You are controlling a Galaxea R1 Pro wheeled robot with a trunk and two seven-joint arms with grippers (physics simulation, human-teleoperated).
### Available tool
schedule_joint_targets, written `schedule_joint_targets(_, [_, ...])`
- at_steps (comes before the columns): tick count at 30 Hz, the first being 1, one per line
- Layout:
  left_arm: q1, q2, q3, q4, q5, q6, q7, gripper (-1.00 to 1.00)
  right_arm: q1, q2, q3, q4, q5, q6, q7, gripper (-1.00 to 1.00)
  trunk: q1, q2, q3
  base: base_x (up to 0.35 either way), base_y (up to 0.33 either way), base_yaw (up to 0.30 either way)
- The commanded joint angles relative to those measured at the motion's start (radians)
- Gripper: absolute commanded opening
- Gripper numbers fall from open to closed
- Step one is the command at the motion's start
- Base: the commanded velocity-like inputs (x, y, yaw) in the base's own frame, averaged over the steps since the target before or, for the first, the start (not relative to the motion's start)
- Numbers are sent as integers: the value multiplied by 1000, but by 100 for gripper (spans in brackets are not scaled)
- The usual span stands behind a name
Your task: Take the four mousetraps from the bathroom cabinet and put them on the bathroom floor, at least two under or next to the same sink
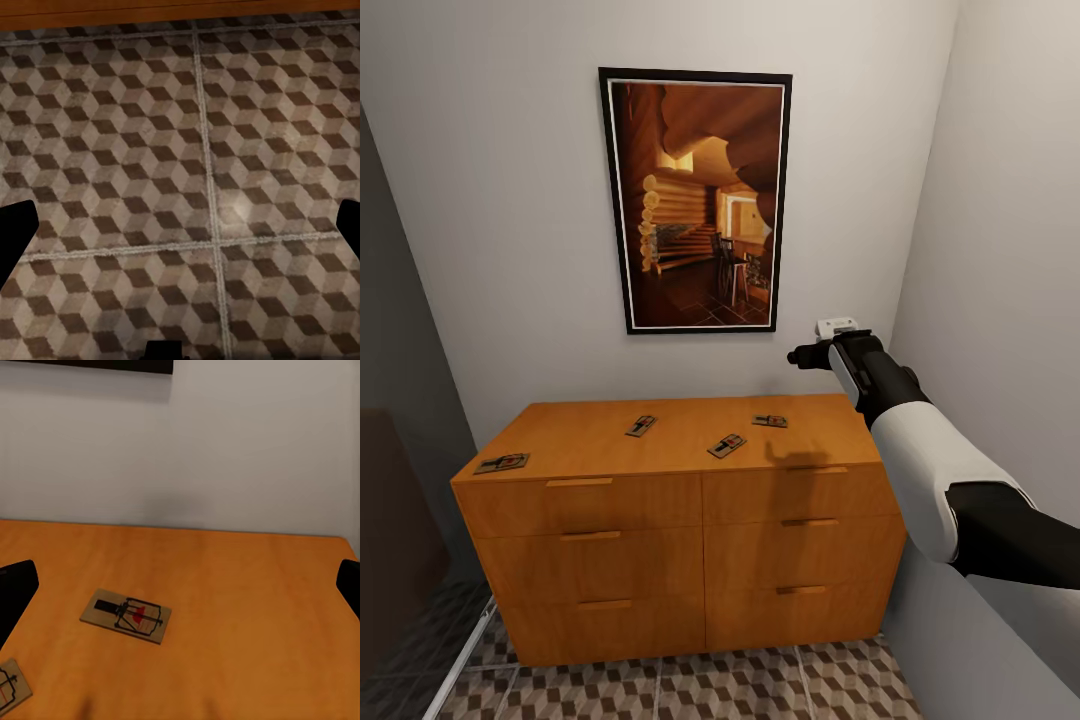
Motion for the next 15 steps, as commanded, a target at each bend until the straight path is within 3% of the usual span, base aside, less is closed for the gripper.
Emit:
schedule_joint_targets(1, [-1, 0, 0, 1, -1, -3, 1, 100, -1, 0, 0, -1, 10, 5, 5, 100, 0, -1, -1, 0, 0, 0])
schedule_joint_targets(15, [-1, 0, 0, 1, -1, -3, 1, 100, 2, -1, 0, -1, 11, -26, 5, 100, 0, -1, -1, 0, 0, 0])
